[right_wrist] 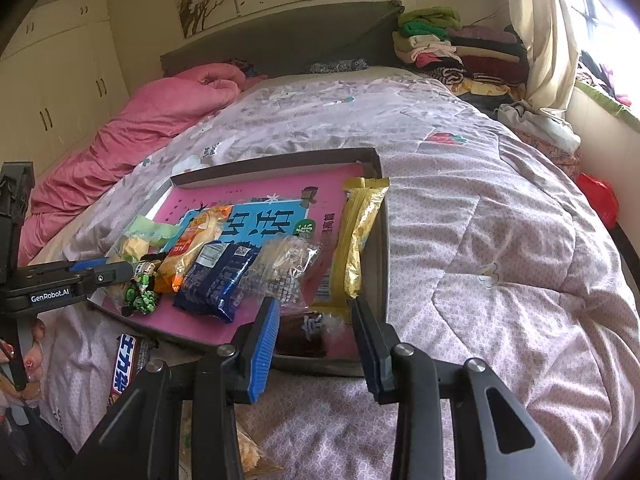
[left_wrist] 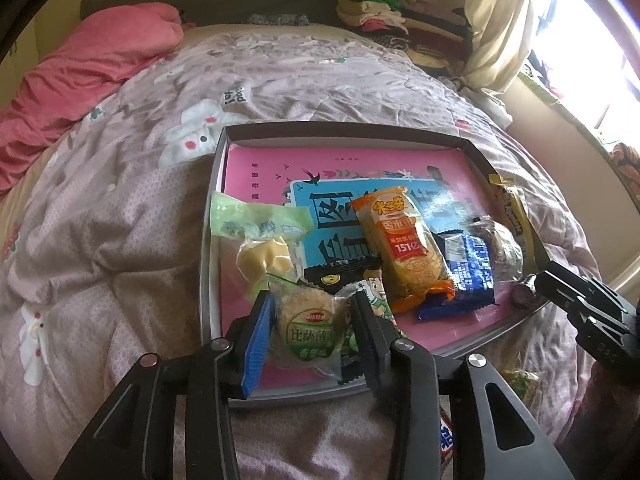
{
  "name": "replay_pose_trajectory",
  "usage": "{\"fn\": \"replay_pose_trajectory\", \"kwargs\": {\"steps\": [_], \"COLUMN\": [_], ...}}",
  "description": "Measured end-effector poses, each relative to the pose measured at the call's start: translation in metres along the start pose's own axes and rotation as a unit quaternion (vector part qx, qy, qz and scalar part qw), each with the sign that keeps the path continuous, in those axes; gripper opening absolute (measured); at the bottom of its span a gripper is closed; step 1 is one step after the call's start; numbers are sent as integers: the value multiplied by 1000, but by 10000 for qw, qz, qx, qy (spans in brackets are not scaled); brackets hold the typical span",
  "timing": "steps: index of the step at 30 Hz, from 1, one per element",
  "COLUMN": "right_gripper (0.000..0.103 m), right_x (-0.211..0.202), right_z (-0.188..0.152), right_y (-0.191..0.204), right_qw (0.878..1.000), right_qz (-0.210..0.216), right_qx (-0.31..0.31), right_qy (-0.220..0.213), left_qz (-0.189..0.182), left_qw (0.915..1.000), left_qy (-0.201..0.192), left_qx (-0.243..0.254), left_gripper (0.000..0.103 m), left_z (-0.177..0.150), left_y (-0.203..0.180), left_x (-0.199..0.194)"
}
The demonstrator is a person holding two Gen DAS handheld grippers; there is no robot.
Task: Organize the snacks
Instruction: 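Open both tools to release the pastry bag and chocolate in the tray, then move both open tools back toward the chocolate bar and crispy pastry bag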
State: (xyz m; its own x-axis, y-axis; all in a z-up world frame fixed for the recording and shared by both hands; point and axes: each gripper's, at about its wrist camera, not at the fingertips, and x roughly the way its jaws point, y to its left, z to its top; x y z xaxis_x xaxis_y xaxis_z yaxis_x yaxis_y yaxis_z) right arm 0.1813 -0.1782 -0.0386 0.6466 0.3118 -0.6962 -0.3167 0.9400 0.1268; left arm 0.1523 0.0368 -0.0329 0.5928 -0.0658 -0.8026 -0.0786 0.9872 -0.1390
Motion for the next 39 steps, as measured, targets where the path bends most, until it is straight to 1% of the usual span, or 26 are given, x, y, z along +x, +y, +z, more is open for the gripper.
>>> {"fn": "replay_pose_trajectory", "kwargs": {"steps": [2, 9, 13, 18, 19, 20, 21, 23, 25, 27, 33, 39], "right_gripper": [38, 39, 41, 42, 42, 43, 43, 45, 46, 47, 52, 59], "right_x": [0, -8, -16, -24, -26, -29, -31, -34, -38, -41, -52, -53], "right_z": [0, 1, 1, 0, 0, -1, -2, -4, -7, -8, -13, -19], "right_y": [-1, 0, 2, 4, 4, 5, 6, 9, 12, 15, 24, 31], "right_qw": [10000, 9998, 9996, 9992, 9991, 9990, 9990, 9988, 9987, 9984, 9975, 9966], "right_qz": [-7, 60, 128, 221, 236, 252, 272, 318, 366, 437, 608, 745], "right_qx": [17, 20, 12, -1, -1, -4, -12, -37, -73, -78, -165, -297], "right_qy": [-12, -162, -259, -340, -346, -367, -367, -361, -350, -336, -318, -161], "left_qz": [8, -44, -22, -116, -133, -148, -167, -265, -236, -284, -321, -343], "left_qw": [10000, 9999, 9996, 9995, 9995, 9995, 9995, 9993, 9994, 9993, 9991, 9989], "left_qy": [-29, -161, -282, -302, -289, -278, -273, -244, -188, -142, -17, 182], "left_qx": [22, 30, 53, 42, 44, 45, 40, 81, 161, 212, 262, 269], "left_gripper": [47, 57, 58, 59, 63, 71, 72, 72, 72, 72, 72, 72], "left_z": [0, 3, 4, 1, 0, -1, -4, -8, -13, -17, -26, -37], "left_y": [0, 1, 1, 1, 0, -2, -4, -8, -15, -20, -30, -40], "left_x": [-2, -14, -26, -37, -39, -40, -42, -44, -44, -45, -46, -41]}}
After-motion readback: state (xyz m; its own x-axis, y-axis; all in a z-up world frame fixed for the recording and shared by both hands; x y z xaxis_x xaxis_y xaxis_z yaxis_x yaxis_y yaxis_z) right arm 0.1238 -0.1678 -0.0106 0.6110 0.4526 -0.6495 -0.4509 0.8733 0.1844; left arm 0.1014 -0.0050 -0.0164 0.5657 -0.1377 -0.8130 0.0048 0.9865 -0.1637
